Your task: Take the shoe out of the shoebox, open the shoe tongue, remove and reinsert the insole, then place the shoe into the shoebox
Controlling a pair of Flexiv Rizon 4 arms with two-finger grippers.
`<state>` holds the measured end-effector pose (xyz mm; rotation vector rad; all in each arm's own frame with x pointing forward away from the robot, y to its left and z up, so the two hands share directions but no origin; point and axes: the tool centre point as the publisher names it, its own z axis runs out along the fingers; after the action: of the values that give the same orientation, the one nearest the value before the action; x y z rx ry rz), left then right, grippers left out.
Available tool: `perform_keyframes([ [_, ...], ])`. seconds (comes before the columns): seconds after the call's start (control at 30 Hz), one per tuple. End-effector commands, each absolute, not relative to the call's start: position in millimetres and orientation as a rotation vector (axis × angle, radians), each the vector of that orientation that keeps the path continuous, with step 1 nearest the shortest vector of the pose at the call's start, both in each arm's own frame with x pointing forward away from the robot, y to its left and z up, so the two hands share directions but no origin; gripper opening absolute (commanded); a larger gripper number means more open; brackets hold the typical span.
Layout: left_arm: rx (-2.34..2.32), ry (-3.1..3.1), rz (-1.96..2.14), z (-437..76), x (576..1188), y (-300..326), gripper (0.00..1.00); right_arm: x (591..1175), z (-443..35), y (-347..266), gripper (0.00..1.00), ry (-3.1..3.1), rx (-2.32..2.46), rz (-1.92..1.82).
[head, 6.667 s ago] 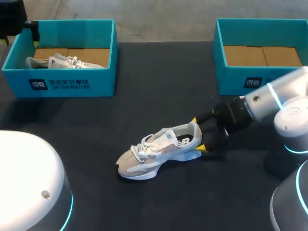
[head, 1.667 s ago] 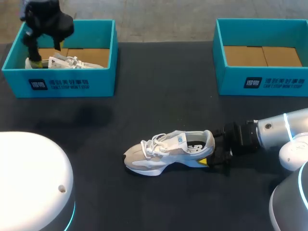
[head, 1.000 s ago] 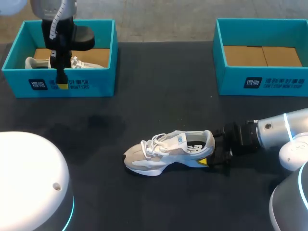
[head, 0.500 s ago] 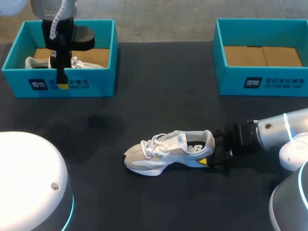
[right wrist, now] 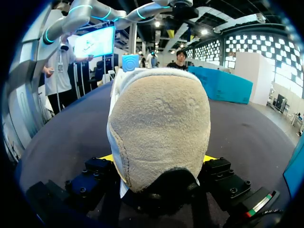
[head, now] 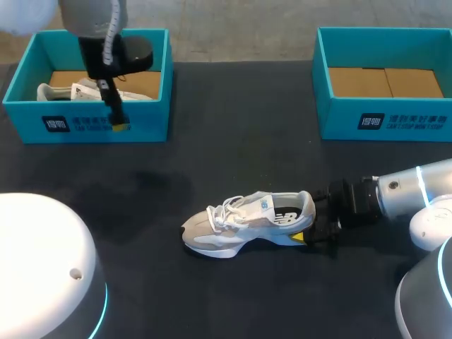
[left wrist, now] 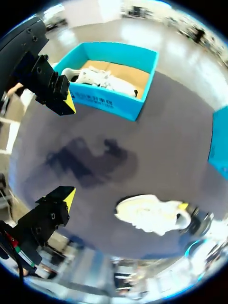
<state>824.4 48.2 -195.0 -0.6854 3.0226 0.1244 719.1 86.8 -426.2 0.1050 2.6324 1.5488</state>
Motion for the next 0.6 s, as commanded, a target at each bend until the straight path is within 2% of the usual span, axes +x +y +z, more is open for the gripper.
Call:
perform_keyframes([
  [0.03, -1.129, 2.826, 0.086, -197, 819, 31, 1.0, 720, -428, 89, 0.0, 2.631, 0.107, 1.545],
  [0.27, -1.415, 2.684, 0.03, -198, 802, -7, 1.0, 720, -428, 89, 0.0, 2.631, 0.107, 1.545],
  [0.6, -1.535, 2.58, -0.01, -209, 778, -54, 1.0, 720, -428, 89, 0.0, 2.631, 0.107, 1.545],
])
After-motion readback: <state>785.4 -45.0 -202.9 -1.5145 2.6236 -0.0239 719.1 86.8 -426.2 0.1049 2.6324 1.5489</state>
